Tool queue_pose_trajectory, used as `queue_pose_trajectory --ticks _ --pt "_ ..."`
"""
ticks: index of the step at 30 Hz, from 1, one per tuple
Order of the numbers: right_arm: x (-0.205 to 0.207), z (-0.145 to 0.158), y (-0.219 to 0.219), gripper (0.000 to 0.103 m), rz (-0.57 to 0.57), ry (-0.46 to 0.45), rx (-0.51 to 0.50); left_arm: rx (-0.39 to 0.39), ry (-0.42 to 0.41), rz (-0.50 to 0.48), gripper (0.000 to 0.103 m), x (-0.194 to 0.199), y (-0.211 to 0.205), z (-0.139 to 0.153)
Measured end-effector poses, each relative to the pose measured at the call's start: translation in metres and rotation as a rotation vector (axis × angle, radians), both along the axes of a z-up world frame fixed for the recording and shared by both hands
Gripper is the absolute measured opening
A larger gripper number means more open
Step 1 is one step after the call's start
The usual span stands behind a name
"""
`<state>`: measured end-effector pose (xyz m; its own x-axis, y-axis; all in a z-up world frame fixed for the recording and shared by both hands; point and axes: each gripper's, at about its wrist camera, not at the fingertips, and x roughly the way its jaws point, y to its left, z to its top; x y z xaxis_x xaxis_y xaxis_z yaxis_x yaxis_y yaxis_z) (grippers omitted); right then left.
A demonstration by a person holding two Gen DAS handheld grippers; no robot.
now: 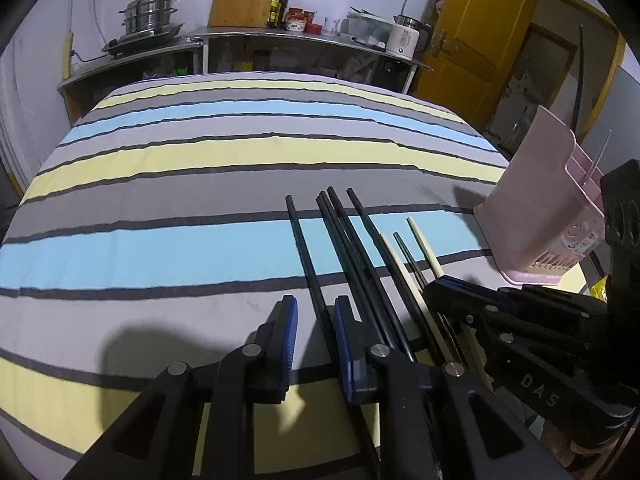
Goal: Organize utensils
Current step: 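Grasp a chopstick with the right tool while the left tool grasps a black chopstick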
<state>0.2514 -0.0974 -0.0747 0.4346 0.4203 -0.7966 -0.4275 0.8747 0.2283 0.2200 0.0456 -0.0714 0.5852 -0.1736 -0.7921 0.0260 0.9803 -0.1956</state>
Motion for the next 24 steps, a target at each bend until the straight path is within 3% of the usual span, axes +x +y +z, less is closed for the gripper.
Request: queue_pose_trajectory --ticks 6,11,14,24 --pt "0.002 0.0 0.007 0.005 -0.003 -0.004 -0.028 0.065 0.011 -0.041 0.02 0.008 -0.01 0.0" --pt "0.005 0.002 0.011 0.005 0.006 0.0 -0.047 0.057 0.019 -0.039 0.02 0.014 -0.009 -0.001" --pt "0.005 0.002 0.013 0.005 0.017 -0.006 -0.066 0.077 0.018 -0.03 0.011 0.016 -0.008 -0.001" --pt "0.003 0.013 0.004 0.005 -0.004 -0.004 -0.003 0.002 0.008 0.001 0.005 0.011 0.003 0.011"
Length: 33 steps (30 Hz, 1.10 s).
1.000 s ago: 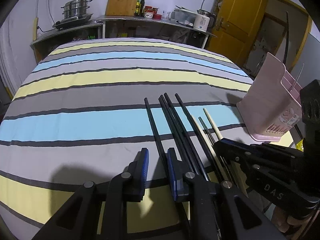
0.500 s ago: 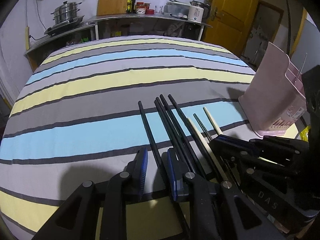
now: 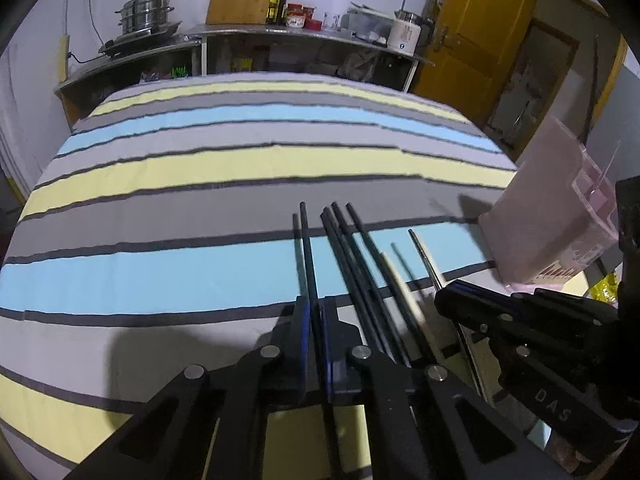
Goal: Organize utensils
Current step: 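Grasp a chopstick with the right tool while the left tool grasps a black chopstick, then carry both held chopsticks upright to the pink basket and lower them in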
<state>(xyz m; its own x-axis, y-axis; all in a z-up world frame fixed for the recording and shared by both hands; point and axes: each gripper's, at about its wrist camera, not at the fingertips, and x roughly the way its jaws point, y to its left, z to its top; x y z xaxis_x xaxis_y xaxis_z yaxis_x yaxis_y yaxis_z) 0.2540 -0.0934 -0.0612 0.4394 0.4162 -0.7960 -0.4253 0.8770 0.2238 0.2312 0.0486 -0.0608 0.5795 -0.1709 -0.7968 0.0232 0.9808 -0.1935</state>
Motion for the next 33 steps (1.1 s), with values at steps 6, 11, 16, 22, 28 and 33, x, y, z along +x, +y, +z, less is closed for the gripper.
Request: queue_pose_trajectory --ticks 6,11,16,22,28,33 --pt "-0.008 0.023 -0.009 0.005 -0.006 -0.04 0.039 -0.015 -0.067 -0.012 0.005 -0.017 0.0 0.032" --pt "-0.02 0.048 -0.018 0.005 -0.01 -0.083 0.078 -0.04 -0.121 -0.02 0.005 -0.035 0.003 0.063" --pt "-0.036 0.072 -0.03 0.005 -0.019 -0.126 0.115 -0.057 -0.169 -0.033 0.005 -0.055 0.007 0.092" --pt "-0.054 0.097 -0.043 0.005 -0.033 -0.17 0.148 -0.073 -0.216 -0.055 0.005 -0.075 0.007 0.123" --pt "-0.064 0.112 -0.053 0.005 -0.046 -0.203 0.166 -0.08 -0.251 -0.074 0.005 -0.088 0.002 0.145" --pt "-0.072 0.122 -0.066 0.005 -0.061 -0.227 0.184 -0.097 -0.269 -0.094 0.005 -0.093 -0.004 0.159"
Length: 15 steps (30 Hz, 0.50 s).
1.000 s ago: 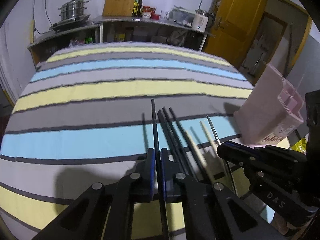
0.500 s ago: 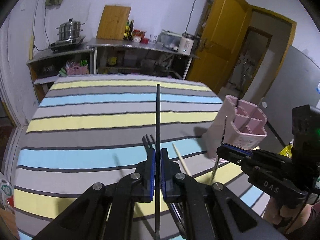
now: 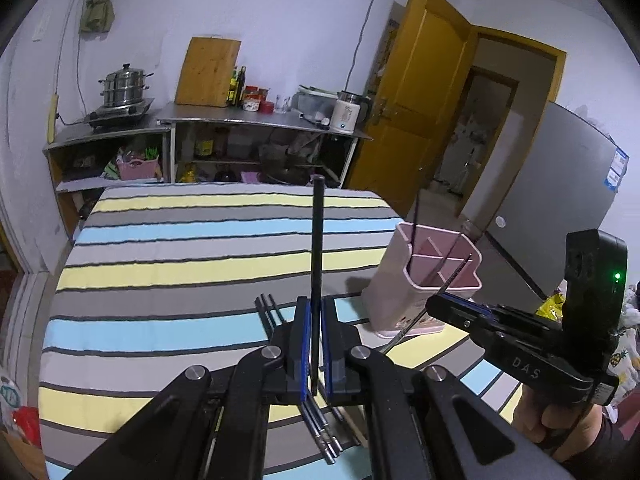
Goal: Organize utensils
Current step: 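Carry both held chopsticks upright to the pink basket and lower them in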
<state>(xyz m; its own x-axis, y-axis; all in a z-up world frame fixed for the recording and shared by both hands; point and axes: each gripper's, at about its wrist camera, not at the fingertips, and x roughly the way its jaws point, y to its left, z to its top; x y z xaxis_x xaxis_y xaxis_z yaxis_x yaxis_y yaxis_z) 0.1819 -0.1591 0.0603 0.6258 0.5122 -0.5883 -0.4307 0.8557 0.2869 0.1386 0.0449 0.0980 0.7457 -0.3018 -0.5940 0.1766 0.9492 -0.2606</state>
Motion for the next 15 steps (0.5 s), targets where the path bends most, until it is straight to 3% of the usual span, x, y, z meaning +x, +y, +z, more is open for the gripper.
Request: queue_pose_trajectory --ticks 15 --pt "-0.016 0.006 -0.046 0.005 -0.088 -0.009 0.027 -0.021 0.031 -0.101 0.005 0.006 -0.045 0.0"
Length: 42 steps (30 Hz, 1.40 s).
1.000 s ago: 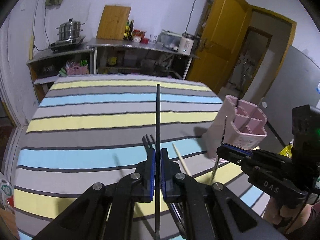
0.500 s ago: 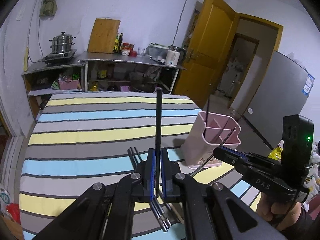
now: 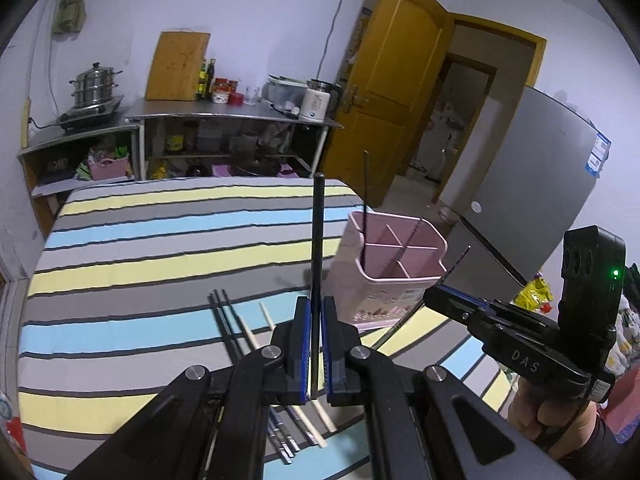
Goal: Organize utensils
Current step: 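Carry both held chopsticks upright to the pink basket and lower them in, then open both tools to drop the chopsticks into the basket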
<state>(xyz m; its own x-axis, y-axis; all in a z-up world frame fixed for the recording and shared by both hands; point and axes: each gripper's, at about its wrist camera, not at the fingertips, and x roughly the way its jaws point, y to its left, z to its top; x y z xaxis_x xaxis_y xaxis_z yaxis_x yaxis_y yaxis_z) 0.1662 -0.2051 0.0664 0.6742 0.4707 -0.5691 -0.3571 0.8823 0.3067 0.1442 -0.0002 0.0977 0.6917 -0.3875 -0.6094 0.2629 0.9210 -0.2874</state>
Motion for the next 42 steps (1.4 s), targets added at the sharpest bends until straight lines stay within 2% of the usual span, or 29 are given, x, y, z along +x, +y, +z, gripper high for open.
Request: queue_pose_trajectory --ticks 5,12,20,26,31,42 --pt "0.0 0.005 -0.019 0.005 -0.041 -0.005 0.007 -0.011 0.004 -0.039 0.005 0.008 -0.021 0.003" --pt "0.005 0.03 -0.046 0.005 -0.104 -0.057 0.014 -0.02 -0.066 -0.097 0.005 0.022 -0.05 0.039" --pt "0.018 0.066 -0.07 0.005 -0.168 -0.138 0.034 -0.037 -0.149 -0.115 0.005 0.044 -0.068 0.082" --pt "0.036 0.076 -0.075 0.005 -0.191 -0.167 0.04 -0.034 -0.175 -0.109 0.005 0.068 -0.076 0.094" --pt "0.051 0.066 -0.072 0.005 -0.196 -0.15 0.029 -0.012 -0.158 -0.11 0.005 0.089 -0.084 0.079" --pt "0.075 0.011 -0.068 0.005 -0.185 -0.023 0.008 0.013 -0.03 -0.109 0.005 0.122 -0.088 0.011"
